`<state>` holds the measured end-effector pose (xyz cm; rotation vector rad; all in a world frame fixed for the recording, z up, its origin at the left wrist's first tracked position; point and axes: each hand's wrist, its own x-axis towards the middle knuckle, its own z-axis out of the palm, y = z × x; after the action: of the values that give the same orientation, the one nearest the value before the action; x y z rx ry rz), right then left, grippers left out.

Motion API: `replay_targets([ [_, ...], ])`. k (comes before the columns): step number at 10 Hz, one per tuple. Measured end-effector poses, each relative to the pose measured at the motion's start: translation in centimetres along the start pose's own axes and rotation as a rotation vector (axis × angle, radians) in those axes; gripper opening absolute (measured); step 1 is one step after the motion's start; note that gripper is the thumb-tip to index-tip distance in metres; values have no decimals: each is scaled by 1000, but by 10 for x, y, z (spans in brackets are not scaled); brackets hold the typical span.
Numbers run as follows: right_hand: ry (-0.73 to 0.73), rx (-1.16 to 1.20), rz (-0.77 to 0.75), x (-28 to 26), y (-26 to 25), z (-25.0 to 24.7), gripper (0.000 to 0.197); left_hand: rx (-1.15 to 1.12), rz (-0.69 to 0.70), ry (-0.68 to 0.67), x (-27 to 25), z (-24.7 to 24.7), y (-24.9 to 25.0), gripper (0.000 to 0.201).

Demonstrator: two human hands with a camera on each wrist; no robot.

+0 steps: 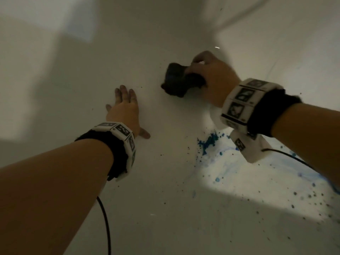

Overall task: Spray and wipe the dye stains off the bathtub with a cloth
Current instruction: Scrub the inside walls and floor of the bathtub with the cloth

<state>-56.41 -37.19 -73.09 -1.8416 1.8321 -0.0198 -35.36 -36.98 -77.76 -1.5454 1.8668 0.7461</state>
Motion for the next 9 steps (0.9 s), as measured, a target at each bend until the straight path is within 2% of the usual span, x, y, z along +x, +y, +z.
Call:
replay_targets([
  [1,-282,-337,-24,3,-7,19,71,3,6,9,0,1,1,137],
  [2,-286,-435,-51,-12,-7,36,81,3,8,11,-1,1,0,137],
  [3,-303,-432,-131,-36,-2,48,70,13,8,5,-1,2,-1,137],
  [4,-488,-521,-209,-66,15,56,64,12,10,13,0,0,-1,137],
  [5,-520,-420,-232,-92,26,53,58,12,15,23,1,-1,-1,138],
  [6,-217,-328,-275,-111,12,46,41,30,18,33,1,1,0,139],
  [7,-320,-179,-214,-136,-32,67,33,36,13,39,0,2,-1,139],
  [8,-646,13,-224,-171,-78,103,40,45,7,36,1,2,1,139],
  [9,-793,71,-249,-177,-98,137,41,49,5,42,2,0,2,139],
])
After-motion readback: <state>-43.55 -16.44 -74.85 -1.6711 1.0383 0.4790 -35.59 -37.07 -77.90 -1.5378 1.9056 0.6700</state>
